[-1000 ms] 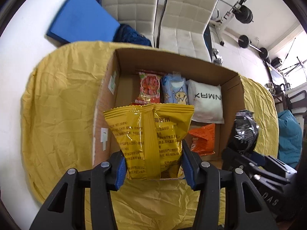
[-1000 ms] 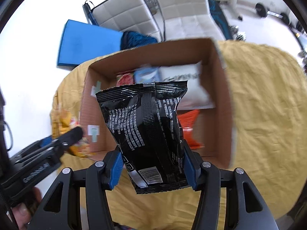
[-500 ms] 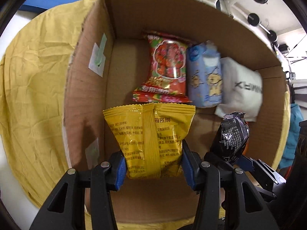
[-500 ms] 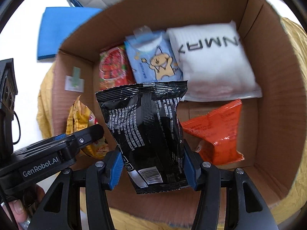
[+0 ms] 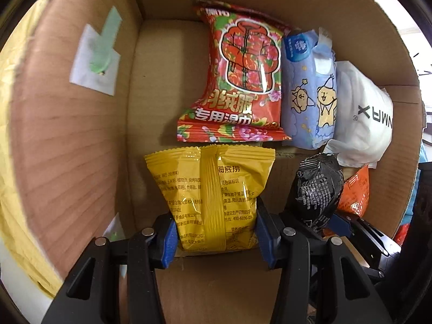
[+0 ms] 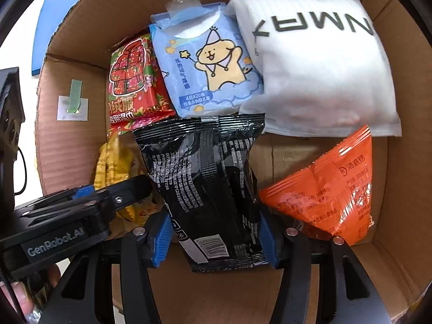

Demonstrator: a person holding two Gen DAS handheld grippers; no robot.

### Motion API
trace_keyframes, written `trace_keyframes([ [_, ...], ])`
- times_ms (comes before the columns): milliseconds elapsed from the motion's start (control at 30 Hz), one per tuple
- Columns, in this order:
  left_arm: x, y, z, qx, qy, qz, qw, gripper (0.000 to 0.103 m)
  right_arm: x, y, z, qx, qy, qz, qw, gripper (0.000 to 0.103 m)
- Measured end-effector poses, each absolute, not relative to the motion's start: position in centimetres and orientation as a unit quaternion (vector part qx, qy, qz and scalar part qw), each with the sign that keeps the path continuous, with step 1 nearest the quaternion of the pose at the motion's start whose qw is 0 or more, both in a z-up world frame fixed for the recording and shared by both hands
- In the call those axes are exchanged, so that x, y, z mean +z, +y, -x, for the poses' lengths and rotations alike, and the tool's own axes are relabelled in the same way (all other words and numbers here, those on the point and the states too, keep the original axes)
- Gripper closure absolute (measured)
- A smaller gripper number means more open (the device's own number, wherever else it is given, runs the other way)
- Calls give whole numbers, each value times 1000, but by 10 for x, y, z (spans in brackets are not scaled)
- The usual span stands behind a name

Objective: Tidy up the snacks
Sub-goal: 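Lower both packets into the box and open both tools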

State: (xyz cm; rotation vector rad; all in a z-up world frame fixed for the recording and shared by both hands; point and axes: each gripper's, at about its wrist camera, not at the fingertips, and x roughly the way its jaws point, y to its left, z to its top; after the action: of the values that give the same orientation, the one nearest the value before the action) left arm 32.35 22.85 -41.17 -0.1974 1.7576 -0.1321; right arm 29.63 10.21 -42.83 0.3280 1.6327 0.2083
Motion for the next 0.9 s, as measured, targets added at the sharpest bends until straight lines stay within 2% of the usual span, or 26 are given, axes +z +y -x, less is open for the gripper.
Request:
trace_keyframes([
  [167, -417, 229, -325, -67, 777, 93, 619, 55, -430, 111, -305, 101, 735, -141, 656, 41],
  [233, -418, 231, -325, -70, 780, 101, 614, 52, -430, 113, -308, 104, 738, -142, 652, 40],
  [467, -416, 241, -320, -68, 787, 108, 604, 51, -420, 114, -314, 106, 741, -123, 651, 37],
  [900, -359, 221, -301, -31, 741, 39, 669, 51, -365, 93, -303, 77, 718, -47, 690, 37],
])
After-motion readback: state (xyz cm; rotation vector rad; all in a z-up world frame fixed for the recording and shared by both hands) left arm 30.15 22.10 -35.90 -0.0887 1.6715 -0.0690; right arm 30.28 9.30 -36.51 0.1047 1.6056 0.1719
